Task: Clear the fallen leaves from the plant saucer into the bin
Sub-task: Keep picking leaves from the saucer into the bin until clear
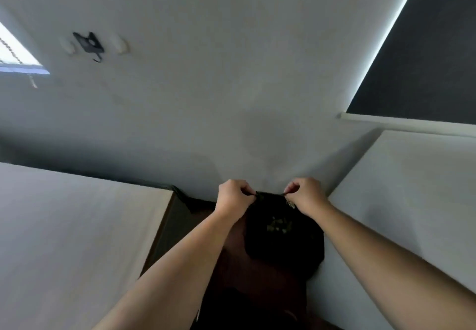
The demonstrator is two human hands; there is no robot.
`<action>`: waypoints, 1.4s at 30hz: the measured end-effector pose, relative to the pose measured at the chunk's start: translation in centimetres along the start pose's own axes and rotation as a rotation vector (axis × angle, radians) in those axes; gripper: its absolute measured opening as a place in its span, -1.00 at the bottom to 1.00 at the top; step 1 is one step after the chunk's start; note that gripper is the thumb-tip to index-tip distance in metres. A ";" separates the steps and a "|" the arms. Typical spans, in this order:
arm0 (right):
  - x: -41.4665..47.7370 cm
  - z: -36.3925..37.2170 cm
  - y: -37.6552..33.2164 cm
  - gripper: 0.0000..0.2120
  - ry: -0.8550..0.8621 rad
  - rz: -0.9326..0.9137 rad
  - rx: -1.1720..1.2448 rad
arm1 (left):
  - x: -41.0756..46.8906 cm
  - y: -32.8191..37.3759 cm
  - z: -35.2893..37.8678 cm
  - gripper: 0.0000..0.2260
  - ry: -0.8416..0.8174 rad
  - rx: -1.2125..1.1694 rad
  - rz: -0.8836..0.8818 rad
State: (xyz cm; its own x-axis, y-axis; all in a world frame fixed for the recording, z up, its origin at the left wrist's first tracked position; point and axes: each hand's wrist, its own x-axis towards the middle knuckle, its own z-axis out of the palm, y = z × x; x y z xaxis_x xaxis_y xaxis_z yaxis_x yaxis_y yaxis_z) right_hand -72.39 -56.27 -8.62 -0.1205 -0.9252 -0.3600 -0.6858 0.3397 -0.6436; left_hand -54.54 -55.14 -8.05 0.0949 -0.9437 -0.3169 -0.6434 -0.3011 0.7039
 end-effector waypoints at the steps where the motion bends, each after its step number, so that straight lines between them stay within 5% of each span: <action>1: 0.6 0.3 1.3 -0.79 0.000 0.029 0.015 | 1.1 -0.4 1.4 -0.95 -0.041 0.024 -0.010; 8: 5.9 4.4 9.3 -0.84 0.049 0.225 0.018 | 9.3 -4.2 10.4 -0.97 -0.258 0.116 -0.059; 12: 8.3 6.2 11.8 -0.84 0.030 0.240 0.006 | 11.9 -5.4 13.5 -0.77 -0.371 0.163 -0.031; 22: 6.6 2.7 9.4 -0.88 0.059 0.216 0.019 | 11.0 -3.5 9.9 -0.79 -0.384 0.207 -0.024; 32: 3.1 -0.6 -6.7 -0.91 0.001 -0.266 -0.031 | 3.5 1.9 -5.1 -0.87 0.027 0.056 0.038; 42: -13.2 14.8 -23.8 -0.92 -0.449 -0.906 -0.242 | -18.4 -12.8 -21.5 -0.90 0.604 -0.005 -0.343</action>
State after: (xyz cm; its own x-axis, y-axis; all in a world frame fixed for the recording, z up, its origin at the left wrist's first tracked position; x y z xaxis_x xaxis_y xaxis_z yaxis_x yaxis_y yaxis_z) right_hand -43.90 -49.63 1.46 0.7561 -0.6518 -0.0598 -0.5179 -0.5399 -0.6636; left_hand -31.72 -36.88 2.39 0.6994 -0.7057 -0.1133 -0.4982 -0.5951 0.6306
